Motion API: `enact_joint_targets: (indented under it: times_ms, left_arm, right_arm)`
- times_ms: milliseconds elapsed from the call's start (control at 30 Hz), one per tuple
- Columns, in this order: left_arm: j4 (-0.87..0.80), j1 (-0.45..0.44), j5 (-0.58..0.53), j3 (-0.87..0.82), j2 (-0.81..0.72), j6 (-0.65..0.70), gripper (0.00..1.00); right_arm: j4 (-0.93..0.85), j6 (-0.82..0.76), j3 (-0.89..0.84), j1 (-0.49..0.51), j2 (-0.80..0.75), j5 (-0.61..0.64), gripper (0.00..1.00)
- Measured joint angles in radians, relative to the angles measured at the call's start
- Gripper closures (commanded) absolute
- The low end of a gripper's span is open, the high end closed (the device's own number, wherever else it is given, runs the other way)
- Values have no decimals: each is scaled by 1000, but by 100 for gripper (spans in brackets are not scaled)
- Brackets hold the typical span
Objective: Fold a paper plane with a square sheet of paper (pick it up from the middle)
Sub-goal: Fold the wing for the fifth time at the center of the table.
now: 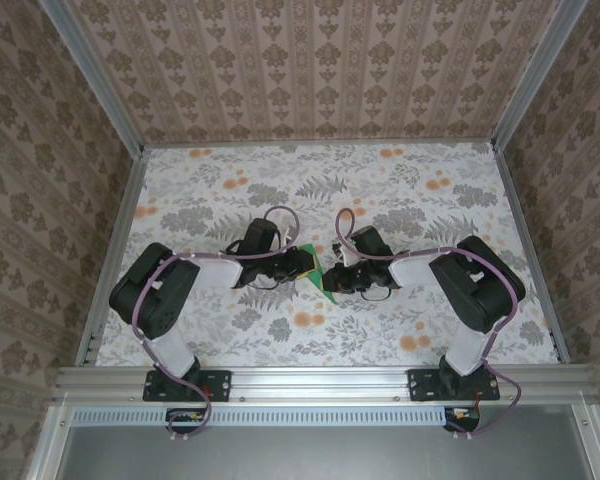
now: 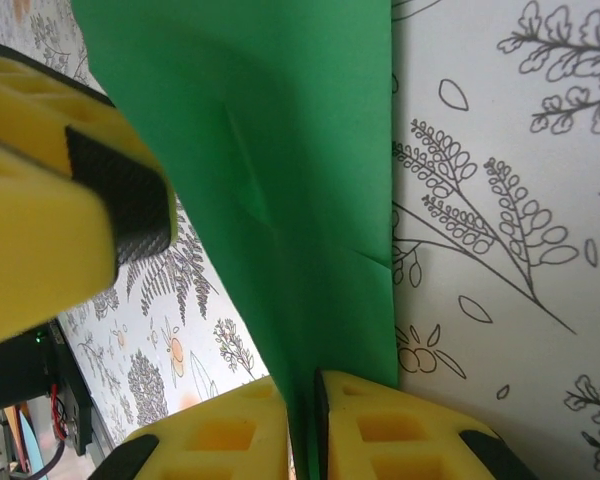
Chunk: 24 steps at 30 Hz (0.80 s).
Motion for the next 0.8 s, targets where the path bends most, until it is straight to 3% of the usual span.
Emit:
enact_joint_targets:
  times_ms: [300, 500, 800]
  left_arm:
    - [1, -20, -10, 0, 36, -1, 83]
    - [1, -20, -24, 0, 80, -1, 85]
    - [-14, -20, -31, 4, 86, 0, 85]
  right_arm:
    - [-16, 0, 8, 0, 3, 2, 87]
    - [-35, 0, 21, 0, 5, -3, 79]
    - [-104, -5, 27, 4, -19, 2, 79]
